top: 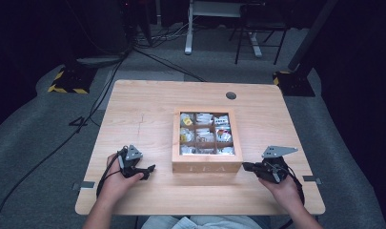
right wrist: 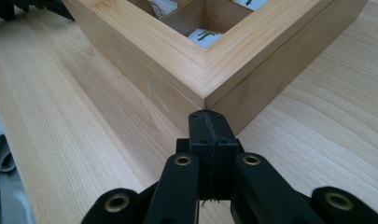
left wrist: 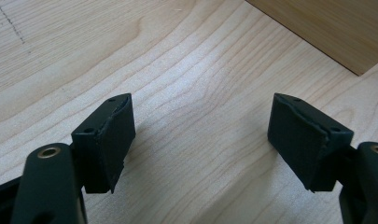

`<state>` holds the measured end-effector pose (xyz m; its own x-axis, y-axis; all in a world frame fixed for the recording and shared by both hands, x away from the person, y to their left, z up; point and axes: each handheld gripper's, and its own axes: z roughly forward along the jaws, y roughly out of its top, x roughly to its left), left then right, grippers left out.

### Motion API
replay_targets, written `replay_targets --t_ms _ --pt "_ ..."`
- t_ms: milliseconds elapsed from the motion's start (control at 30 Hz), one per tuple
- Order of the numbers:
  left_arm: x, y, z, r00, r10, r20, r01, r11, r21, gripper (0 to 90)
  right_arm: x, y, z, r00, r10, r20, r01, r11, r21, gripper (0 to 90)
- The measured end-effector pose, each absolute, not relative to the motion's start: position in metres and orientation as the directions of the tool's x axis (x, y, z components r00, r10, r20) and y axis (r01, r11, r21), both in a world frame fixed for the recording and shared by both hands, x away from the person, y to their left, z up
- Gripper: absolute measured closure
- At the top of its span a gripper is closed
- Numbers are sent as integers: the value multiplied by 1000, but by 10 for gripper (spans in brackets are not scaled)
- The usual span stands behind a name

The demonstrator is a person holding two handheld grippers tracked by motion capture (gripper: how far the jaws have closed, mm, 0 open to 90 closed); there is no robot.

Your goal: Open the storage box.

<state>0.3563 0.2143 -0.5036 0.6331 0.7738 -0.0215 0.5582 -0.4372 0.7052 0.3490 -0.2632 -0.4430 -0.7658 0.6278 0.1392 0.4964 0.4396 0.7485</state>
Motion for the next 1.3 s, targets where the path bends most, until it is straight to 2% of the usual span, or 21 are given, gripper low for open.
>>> replay_targets --t_ms 600,1300 --pt "357 214 -504 629 777 -21 562 -436 703 238 348 -267 -440 -753 631 188 504 369 781 898" --pt "358 210 -503 625 781 -16 563 -436 702 238 349 -267 -407 -748 642 169 435 281 856 899"
